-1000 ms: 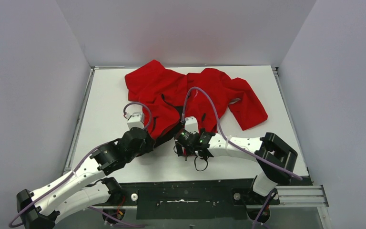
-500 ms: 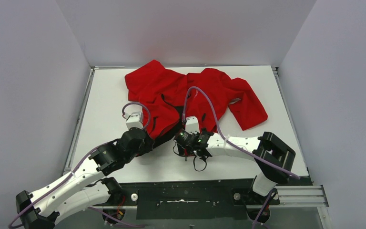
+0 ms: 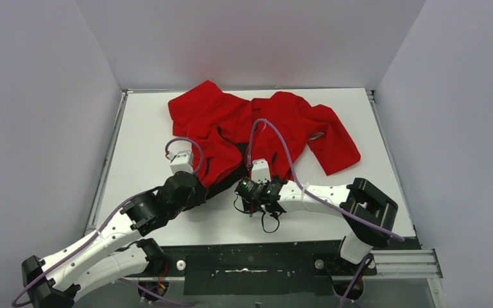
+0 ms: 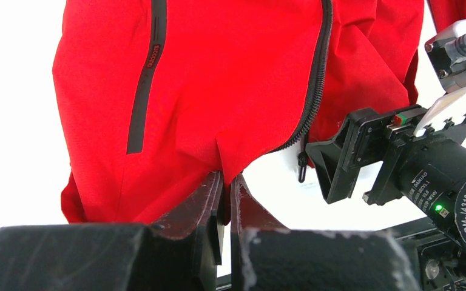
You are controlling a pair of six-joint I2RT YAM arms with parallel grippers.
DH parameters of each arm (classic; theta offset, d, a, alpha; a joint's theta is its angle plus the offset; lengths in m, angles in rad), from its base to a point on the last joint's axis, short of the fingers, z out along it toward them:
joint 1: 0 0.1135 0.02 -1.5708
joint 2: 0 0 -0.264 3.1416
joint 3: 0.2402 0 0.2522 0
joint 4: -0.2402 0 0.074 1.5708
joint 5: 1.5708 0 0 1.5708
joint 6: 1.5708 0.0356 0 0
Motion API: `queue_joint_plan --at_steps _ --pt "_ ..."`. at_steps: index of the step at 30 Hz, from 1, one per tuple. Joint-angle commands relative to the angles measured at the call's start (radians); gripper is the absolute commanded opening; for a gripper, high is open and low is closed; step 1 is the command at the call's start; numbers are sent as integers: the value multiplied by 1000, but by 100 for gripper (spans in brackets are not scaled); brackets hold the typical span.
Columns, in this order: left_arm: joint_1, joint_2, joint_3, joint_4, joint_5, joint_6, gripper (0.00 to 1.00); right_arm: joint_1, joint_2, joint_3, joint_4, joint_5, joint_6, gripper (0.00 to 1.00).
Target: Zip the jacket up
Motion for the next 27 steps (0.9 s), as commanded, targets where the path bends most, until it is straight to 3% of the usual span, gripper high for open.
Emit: queue_joint_plan --at_steps 1,17,27 --pt "6 2 21 38 -16 11 0 7 -40 -19 -6 49 31 79" --pt "7 -1 17 42 -18 14 0 6 -48 -61 24 24 38 67" --pt "8 -3 15 40 -18 11 0 7 -48 -88 75 -24 27 69"
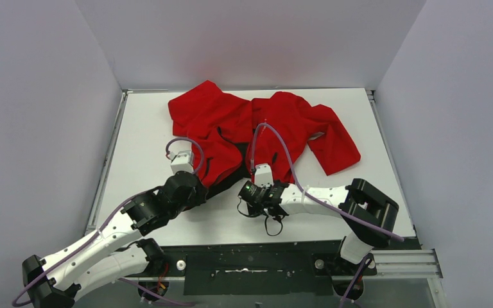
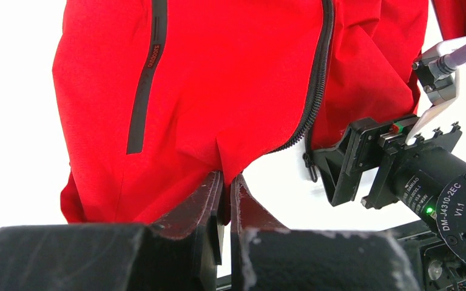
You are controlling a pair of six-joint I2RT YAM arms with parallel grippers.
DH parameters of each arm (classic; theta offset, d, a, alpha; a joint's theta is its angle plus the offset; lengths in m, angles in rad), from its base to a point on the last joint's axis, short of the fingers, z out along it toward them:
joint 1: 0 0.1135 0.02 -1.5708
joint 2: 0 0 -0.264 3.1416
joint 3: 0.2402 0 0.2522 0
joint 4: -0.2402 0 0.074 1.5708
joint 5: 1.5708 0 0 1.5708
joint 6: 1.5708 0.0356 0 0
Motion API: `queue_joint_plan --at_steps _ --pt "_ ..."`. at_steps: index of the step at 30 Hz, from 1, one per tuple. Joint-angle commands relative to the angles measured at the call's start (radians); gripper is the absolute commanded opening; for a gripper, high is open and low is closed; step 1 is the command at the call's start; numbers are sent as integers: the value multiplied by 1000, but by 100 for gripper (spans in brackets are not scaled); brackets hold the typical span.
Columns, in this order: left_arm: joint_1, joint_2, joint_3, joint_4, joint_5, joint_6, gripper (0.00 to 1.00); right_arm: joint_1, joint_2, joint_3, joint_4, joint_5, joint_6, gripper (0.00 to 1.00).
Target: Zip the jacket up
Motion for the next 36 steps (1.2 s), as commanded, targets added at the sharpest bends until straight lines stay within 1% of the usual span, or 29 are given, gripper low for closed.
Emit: queue_joint_plan --at_steps 1,11,19,28,32,35,36 --pt "7 -9 15 40 -18 9 0 7 -41 -12 46 -8 6 69" --pt "8 -11 16 34 -19 8 0 0 -4 -23 49 2 1 69" --pt "7 -10 18 29 -20 8 0 -10 37 -57 97 -39 -5 63" --pt "7 -9 18 27 -22 6 0 -12 75 -118 158 -95 -2 47" --pt "7 -5 15 29 -23 5 0 -12 72 -137 180 -111 -1 35" --pt "7 4 16 29 -24 5 0 -14 69 -146 200 -124 -5 25" --pt "8 8 17 28 -24 5 0 -15 67 -147 206 -129 -8 20"
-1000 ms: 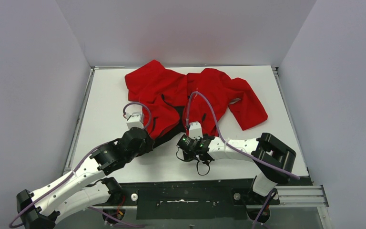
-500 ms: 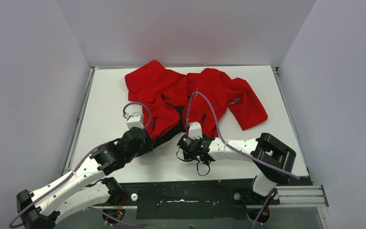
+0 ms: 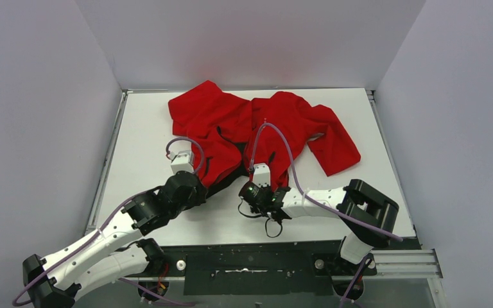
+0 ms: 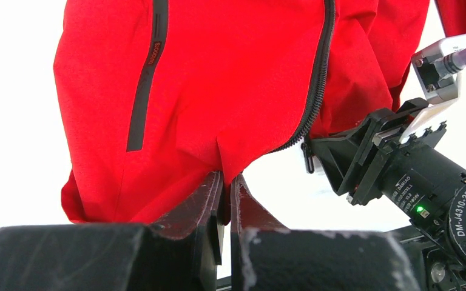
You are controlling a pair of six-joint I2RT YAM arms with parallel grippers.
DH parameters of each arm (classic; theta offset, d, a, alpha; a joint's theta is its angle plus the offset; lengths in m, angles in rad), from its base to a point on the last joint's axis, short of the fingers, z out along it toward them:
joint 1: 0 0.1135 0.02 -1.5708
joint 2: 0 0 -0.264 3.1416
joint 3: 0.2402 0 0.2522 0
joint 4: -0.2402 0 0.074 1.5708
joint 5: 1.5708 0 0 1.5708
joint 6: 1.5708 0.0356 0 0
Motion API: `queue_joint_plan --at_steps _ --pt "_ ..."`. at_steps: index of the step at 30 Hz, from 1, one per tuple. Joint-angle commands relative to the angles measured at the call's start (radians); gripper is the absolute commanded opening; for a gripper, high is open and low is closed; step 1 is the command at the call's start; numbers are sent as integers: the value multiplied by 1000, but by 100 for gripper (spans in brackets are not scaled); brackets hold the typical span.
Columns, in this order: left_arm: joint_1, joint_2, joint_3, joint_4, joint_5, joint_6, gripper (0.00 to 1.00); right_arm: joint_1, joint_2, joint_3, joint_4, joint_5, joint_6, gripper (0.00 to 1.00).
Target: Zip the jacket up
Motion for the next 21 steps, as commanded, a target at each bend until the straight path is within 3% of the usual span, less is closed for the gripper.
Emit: queue_joint_plan --at_steps 1,3,11,21 --pt "7 8 19 30 -18 6 0 -9 59 -67 -39 -98 4 14" --pt "7 12 21 31 -17 6 0 -13 47 -69 -30 -105 -1 0" --pt "7 46 22 58 6 6 0 -76 -91 -137 94 -177 -46 0" --pt "10 49 -11 212 84 -14 0 -126 -439 -287 314 -257 -108 0"
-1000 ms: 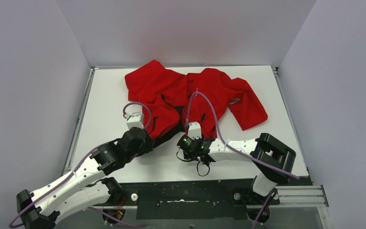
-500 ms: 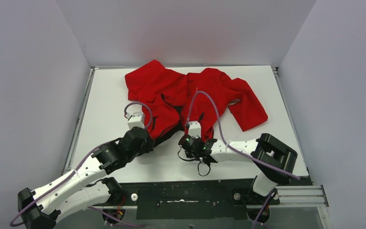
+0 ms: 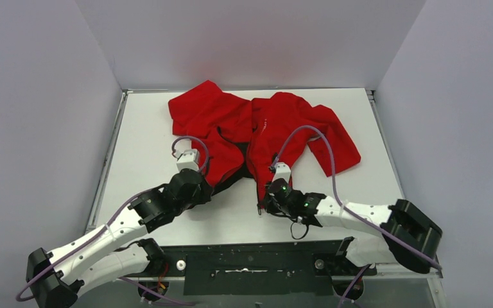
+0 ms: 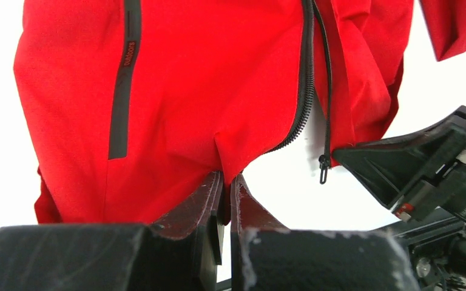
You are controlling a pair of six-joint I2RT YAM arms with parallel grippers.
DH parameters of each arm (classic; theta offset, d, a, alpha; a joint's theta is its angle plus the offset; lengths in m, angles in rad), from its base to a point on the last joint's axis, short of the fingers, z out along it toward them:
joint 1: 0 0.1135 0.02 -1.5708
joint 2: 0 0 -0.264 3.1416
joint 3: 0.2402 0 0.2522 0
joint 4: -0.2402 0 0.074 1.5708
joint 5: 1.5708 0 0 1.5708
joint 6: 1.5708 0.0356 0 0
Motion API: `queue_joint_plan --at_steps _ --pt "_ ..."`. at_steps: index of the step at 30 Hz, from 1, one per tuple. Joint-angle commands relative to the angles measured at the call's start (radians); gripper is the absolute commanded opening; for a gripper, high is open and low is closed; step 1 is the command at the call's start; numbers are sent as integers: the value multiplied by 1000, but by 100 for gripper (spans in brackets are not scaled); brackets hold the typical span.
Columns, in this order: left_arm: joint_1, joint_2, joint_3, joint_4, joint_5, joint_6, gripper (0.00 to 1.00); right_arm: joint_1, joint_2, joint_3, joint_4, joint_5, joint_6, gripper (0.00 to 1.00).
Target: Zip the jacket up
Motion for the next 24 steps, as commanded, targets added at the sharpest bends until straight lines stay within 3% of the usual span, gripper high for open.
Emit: queue_joint_plan --at_steps 1,11,24 --pt "5 -14 -8 164 48 -17 0 -13 -178 -59 182 -45 -49 0" --pt "7 -69 -94 423 138 -88 0 -27 -496 -213 475 -79 -123 0" --pt "8 -155 -276 950 205 -152 0 -27 -514 -261 823 -193 -186 0"
